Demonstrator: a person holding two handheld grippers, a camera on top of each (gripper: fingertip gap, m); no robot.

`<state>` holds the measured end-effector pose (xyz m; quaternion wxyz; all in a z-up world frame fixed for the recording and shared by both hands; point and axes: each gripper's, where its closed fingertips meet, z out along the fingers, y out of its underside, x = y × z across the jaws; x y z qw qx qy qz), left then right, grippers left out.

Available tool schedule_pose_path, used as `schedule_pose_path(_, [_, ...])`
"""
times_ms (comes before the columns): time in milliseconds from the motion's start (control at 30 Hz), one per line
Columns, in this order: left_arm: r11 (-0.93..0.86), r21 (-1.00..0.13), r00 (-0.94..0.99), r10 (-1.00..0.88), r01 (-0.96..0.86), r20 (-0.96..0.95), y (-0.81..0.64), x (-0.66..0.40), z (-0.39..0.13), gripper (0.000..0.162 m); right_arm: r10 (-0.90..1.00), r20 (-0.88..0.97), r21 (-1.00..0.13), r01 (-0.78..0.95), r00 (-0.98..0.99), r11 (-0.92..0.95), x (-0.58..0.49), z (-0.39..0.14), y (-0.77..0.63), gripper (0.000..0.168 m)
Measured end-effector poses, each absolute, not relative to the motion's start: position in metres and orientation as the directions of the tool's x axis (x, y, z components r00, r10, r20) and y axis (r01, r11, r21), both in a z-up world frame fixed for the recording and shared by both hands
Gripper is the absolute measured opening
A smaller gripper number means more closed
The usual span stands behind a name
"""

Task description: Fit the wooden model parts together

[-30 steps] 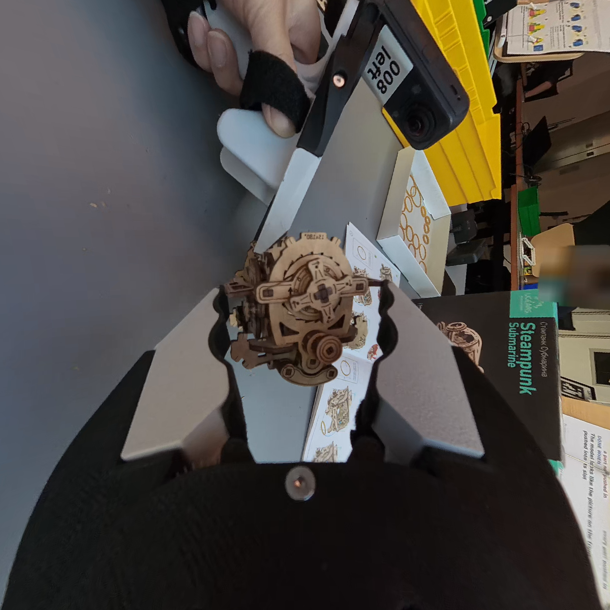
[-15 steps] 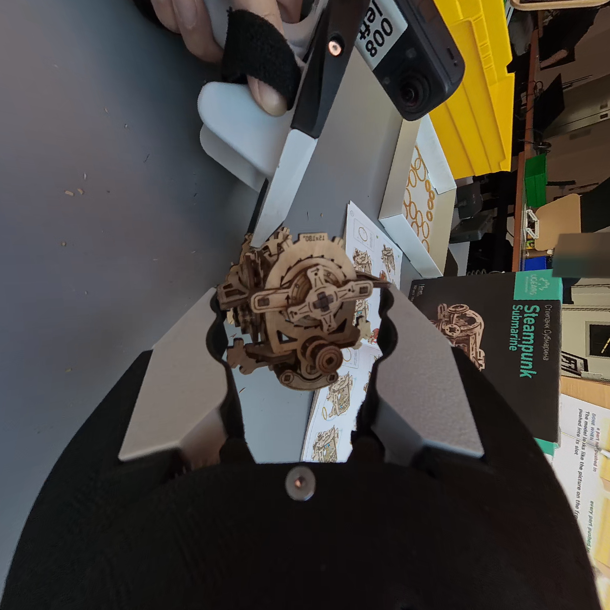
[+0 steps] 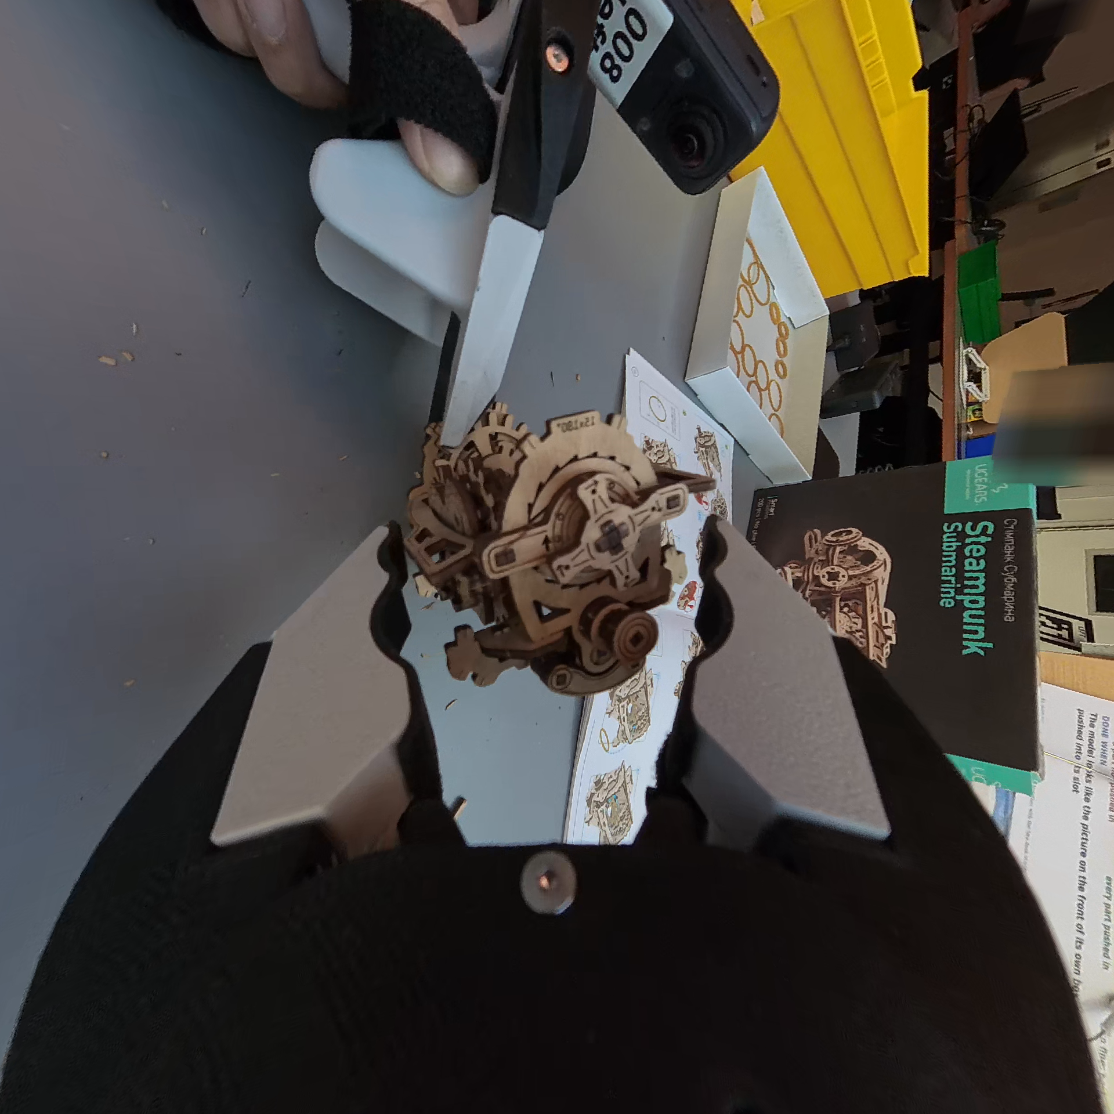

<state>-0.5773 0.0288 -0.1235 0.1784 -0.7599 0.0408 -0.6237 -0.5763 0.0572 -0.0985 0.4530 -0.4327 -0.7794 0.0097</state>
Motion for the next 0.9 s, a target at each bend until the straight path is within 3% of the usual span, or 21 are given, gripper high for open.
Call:
schedule_pose_path(267, [-0.929,-0.313,0.199,-0.274,0.197,0.941,0.032,-0.579,-0.123,0.012,0.710,0.699,-0.448,0.723,-0.082,0.526,-0.552,-0.091,0.067,0.107])
schedule_pose_path(433, [-0.928,-0.306,0.188,-0.268,0.212,0.945,0.033,-0.580,-0.123,0.013,0.765,0.602,-0.669,0.667,0.228,0.328,-0.517,-0.063,0.057,0.105])
schedule_pose_path(533, [-0.925,-0.303,0.184,-0.265,0.228,0.947,0.034,-0.580,-0.123,0.013,0.867,0.306,-0.865,0.495,0.394,0.081,-0.508,-0.057,0.028,0.080])
schedule_pose_path(633, [-0.922,-0.305,0.186,-0.265,0.237,0.946,0.033,-0.577,-0.123,0.013,0.922,0.008,-0.926,0.352,0.388,-0.140,-0.519,-0.070,-0.006,0.026])
schedule_pose_path(667, [-0.922,-0.303,0.186,-0.263,0.240,0.947,0.033,-0.576,-0.123,0.013,0.908,-0.023,-0.901,0.384,0.418,-0.199,-0.520,-0.084,-0.007,0.021])
schedule_pose_path(900, [-0.913,-0.301,0.190,-0.255,0.275,0.948,0.032,-0.572,-0.124,0.013,0.827,-0.065,-0.866,0.381,0.558,-0.325,-0.545,-0.115,0.013,0.027])
